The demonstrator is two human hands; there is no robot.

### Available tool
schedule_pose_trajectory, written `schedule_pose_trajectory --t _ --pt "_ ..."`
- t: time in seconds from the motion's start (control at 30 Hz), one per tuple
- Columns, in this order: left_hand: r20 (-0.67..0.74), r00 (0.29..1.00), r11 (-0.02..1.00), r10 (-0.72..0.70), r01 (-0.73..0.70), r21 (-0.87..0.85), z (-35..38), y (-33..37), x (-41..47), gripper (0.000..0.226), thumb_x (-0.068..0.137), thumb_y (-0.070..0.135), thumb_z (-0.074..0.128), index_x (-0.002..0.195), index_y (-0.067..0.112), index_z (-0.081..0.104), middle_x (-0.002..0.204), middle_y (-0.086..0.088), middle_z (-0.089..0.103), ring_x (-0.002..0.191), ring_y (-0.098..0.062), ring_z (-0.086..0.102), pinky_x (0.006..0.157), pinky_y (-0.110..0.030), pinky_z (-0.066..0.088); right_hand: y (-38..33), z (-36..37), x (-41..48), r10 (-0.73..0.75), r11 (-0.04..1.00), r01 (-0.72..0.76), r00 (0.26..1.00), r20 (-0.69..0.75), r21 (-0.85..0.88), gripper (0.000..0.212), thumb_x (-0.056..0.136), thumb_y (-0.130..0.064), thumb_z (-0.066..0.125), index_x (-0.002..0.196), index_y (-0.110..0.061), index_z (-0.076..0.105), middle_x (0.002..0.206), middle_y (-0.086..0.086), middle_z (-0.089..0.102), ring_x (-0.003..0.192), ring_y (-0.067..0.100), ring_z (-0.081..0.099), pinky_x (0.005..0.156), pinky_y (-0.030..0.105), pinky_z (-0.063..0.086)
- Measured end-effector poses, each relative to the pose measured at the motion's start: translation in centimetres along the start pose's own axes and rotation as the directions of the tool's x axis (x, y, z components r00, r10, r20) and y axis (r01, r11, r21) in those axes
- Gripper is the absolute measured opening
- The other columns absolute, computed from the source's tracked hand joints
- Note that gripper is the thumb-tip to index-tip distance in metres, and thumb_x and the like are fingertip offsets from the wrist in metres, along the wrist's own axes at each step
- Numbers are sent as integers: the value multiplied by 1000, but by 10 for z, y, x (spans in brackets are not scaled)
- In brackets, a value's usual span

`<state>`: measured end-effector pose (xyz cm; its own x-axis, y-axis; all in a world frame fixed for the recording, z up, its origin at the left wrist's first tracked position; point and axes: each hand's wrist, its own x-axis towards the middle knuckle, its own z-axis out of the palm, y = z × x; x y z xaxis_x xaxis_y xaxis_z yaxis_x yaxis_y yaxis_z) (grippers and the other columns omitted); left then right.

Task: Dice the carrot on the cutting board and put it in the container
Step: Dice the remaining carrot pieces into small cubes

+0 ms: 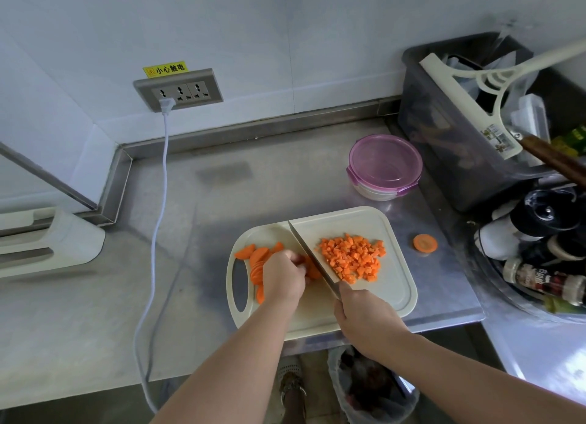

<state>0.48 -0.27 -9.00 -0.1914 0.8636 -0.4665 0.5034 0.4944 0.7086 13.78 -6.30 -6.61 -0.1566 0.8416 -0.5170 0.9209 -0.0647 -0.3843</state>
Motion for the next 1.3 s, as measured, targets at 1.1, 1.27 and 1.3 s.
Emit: schedule_pose_trajectory --t 1.1,1.27,1.3 --pt "396 727 338 561 -638 692 -8 73 -1 35 94 20 43 112 37 67 125 12 52 118 -17 36 102 -32 23 40 -39 -26 -165 862 -28 928 -334 -505 39 78 -29 71 116 -31 62 58 -5 59 44 15 31 46 23 9" --pt "414 743 379 526 -641 668 -3 82 3 41 95 14 41 122 36 61 128 7 51 121 -19 39 103 -33 26 41 -42 -31 -135 884 -46 927 -349 -466 43 87 -26 62 129 -32 52 71 -6 62 52 18 37 49 24 20" --pt "362 742 438 564 -641 631 -6 81 4 43 94 11 40 124 34 60 127 6 52 120 -19 41 102 -33 27 43 -41 -31 -165 908 -3 917 -363 -420 43 96 -25 49 138 -32 41 81 -5 62 60 20 42 53 25 27"
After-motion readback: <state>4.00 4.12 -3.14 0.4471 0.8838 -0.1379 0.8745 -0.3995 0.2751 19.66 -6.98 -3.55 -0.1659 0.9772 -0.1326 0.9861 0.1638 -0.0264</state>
